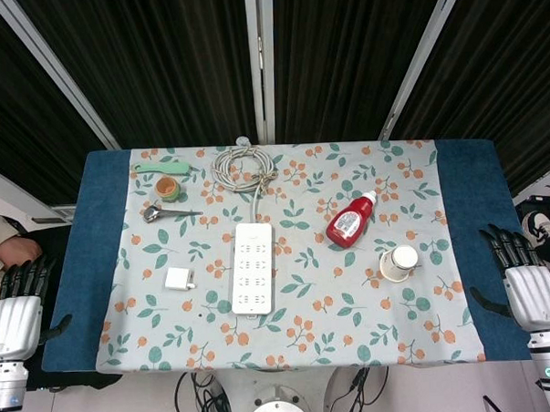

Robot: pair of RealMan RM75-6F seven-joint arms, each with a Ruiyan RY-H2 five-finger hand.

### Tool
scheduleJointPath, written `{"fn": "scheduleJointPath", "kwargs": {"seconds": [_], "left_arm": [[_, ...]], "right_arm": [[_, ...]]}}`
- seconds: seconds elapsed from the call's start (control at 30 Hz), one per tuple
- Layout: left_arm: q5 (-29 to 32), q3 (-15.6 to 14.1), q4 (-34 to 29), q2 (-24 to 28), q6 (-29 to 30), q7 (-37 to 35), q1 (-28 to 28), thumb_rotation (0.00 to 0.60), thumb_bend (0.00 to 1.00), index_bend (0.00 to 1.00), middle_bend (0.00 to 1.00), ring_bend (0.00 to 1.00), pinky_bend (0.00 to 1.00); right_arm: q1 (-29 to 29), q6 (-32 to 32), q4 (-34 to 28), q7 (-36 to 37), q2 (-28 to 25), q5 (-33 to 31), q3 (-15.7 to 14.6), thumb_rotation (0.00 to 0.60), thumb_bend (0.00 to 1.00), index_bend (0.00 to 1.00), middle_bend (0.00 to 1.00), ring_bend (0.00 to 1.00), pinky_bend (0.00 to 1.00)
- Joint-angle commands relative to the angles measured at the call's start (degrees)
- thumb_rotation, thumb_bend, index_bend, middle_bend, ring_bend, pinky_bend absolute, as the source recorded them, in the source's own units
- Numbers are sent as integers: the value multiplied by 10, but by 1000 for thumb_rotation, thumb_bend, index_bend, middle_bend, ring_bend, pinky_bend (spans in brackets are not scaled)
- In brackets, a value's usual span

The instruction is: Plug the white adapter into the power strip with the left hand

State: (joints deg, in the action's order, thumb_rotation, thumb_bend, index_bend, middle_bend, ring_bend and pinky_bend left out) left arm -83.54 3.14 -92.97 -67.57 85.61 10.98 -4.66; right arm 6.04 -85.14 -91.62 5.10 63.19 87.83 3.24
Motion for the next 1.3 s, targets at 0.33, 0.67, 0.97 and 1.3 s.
{"fn": "scheduleJointPath", "kwargs": {"seconds": [0.33,0.67,0.97,1.3], "left_arm": [[-7,1,-6,5,-19,1,-16,600,158,39,0,0,0],[-30,13,0,-3,-132,-30,-104,600,158,135,85,0,0],[14,6,40,-62,-246,-4,-166,600,159,252,208,90,22],[12,-3,88,-118,-220,-7,-165,600,159,278,234,90,36]], "right_arm": [[-10,-25,-6,0,-9,5,7,600,159,0,0,0,0],[-8,-39,-14,-6,-25,26,12,600,160,0,0,0,0],[-7,-24,-5,5,-15,14,9,600,159,0,0,0,0],[-7,-21,-6,0,-12,12,9,600,159,0,0,0,0]]}}
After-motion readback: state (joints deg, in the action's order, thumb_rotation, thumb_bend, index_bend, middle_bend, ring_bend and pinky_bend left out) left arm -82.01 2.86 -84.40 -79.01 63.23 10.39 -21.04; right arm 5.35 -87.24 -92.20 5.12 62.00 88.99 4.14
